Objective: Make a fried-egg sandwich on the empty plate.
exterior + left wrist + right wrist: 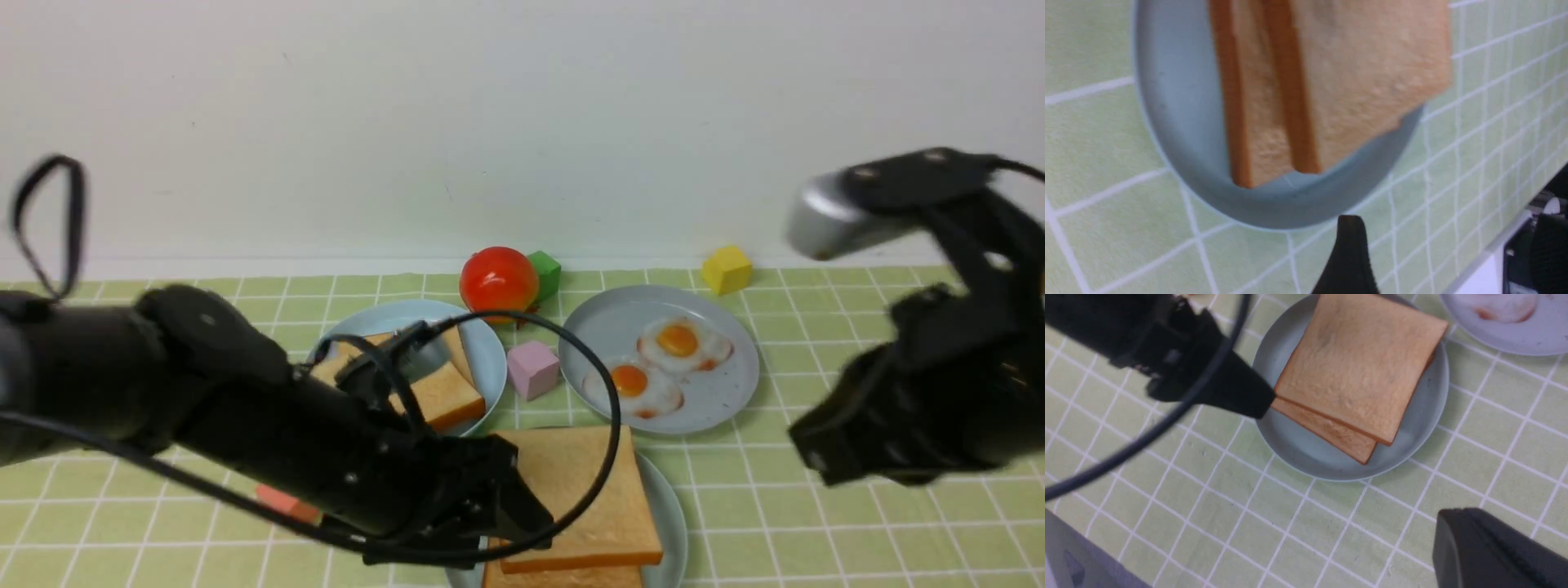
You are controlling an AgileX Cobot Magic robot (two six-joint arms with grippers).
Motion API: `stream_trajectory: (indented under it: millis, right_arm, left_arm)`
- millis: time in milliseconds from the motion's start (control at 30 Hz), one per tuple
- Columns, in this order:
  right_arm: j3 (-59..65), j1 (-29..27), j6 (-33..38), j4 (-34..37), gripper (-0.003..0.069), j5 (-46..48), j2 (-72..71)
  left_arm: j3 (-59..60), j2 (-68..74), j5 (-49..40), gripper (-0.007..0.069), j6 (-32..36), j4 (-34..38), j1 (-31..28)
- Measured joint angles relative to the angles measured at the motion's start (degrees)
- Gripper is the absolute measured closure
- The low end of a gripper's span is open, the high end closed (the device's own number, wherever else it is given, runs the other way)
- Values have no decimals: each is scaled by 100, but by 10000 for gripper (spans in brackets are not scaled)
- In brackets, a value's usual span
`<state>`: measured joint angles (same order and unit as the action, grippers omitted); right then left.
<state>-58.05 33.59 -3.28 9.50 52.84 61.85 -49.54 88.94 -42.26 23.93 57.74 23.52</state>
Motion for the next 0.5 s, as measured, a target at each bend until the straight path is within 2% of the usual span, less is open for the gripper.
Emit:
stream_trajectory:
  millis: [133,267,300,333,367,400,500]
  right_arm:
    - [1137,0,-61,-98,669,-933,-1123]
    - [2813,0,172,-503,669,-2760,-2760]
    - [2968,0,178,-561,669,-2944,-2978]
    - [3486,0,187,-741,669,-3609,-3439]
    - [3627,0,187,-781,668,-3791,-3558]
    - [4199,0,187,-906,666,-4534,-3972]
    - [4711,0,187,-950,665,-5169,-4370]
  left_arm:
    - [3,-873,-461,66,-172,-383,0]
    - [209,-2196,-884,83,-712,-850,0]
    - [257,-2338,-897,85,-755,-863,0]
    - [509,-2925,-913,104,-918,-890,0]
    - [582,-3075,-913,109,-993,-890,0]
    - [914,-3683,-908,141,-1181,-872,0]
    - [1371,-4447,-857,189,-1351,-836,0]
